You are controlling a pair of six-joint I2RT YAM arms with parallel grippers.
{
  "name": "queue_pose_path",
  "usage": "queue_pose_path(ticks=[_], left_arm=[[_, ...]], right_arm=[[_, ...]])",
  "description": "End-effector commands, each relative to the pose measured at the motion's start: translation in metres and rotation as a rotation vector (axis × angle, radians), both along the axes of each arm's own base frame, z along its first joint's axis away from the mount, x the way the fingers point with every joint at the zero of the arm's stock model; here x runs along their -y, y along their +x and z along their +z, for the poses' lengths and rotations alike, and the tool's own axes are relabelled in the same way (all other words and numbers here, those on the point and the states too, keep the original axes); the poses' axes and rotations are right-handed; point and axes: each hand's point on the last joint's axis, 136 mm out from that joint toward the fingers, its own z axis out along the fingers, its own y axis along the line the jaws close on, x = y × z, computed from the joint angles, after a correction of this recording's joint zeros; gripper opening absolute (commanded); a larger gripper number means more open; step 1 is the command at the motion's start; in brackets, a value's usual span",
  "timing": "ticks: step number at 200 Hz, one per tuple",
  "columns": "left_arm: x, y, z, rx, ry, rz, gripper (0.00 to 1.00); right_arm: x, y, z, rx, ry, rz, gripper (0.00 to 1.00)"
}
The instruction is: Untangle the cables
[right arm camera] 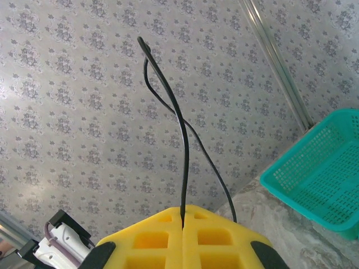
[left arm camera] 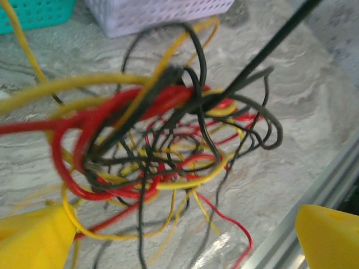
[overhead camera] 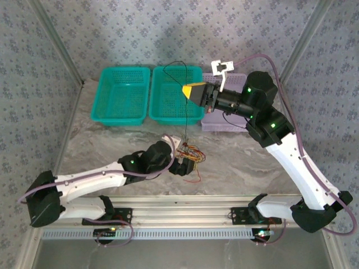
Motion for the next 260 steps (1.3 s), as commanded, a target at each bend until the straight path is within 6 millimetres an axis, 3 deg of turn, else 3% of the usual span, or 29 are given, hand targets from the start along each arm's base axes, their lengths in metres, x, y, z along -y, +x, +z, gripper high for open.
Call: queue_pose_path(ticks=[1, 64, 91, 126, 161, 220, 260], left_arm=[[0.003, 0.012, 0.018, 0.058, 0.027, 0.031, 1.00], [-0.008, 0.020, 0.009, 0.092, 0.082, 0.053, 0.94], [-0.020, 0.026, 0.009, 0.121, 0.107, 0.091, 1.00], [-0.039, 0.038, 0.003, 0.141, 0.172, 0.159, 1.00], [-0.041, 0.044, -0.002, 0.147, 0.188, 0.174, 0.99], [-0.026, 0.048, -0.002, 0.146, 0.135, 0.161, 0.71], [-0.028, 0.049, -0.005, 0.148, 0.136, 0.166, 0.42]], right_arm=[[0.007, -0.014, 0.028, 0.075, 0.042, 0.003, 0.00], [0.009, -0.031, 0.044, 0.072, 0.100, 0.074, 0.00], [0.009, -0.037, 0.048, 0.074, 0.108, 0.093, 0.00], [0.006, -0.045, 0.051, 0.069, 0.121, 0.145, 0.00], [0.002, -0.055, 0.053, 0.077, 0.122, 0.187, 0.00], [-0.003, -0.065, 0.054, 0.084, 0.121, 0.223, 0.00], [0.003, -0.069, 0.058, 0.103, 0.122, 0.195, 0.00]])
